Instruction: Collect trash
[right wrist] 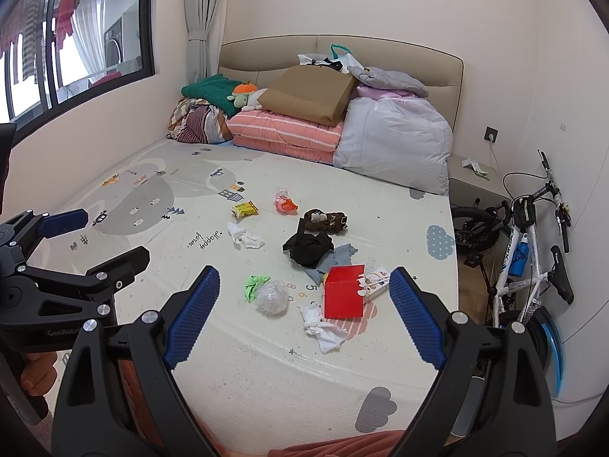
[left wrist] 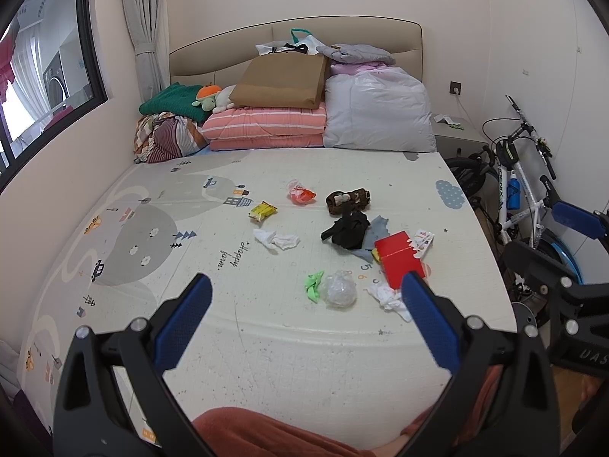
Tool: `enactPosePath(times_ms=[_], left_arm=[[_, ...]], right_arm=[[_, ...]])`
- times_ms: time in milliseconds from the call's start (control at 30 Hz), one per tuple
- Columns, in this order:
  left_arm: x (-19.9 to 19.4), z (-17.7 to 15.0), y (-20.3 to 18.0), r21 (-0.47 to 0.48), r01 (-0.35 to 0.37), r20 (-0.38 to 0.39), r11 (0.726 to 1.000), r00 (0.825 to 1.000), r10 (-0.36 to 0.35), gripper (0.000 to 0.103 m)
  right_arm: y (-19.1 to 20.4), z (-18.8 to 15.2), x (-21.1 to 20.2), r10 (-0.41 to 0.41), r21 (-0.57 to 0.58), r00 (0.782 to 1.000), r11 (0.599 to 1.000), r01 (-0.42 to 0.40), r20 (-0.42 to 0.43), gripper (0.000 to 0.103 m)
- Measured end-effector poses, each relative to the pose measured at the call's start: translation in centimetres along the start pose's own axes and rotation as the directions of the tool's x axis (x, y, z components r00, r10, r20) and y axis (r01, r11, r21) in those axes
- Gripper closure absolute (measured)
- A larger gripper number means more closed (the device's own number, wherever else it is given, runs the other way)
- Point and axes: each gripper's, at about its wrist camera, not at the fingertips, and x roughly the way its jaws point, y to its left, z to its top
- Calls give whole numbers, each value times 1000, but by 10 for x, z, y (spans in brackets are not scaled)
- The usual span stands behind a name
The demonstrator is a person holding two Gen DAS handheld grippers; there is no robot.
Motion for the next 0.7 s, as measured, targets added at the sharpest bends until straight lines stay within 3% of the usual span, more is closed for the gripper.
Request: enactPosePath(times_ms=[333,700], left_arm=[[5,-1,-3,5,3,-13,1000,1000,-3,4],[44,-5,-11,9,20,-54,1000,998,-19,4]], right_arm=[[2,6,5,-3,6,1000,1000,3,-11,16],[-12,5,38,3,16,999,1000,-2,-32,16]])
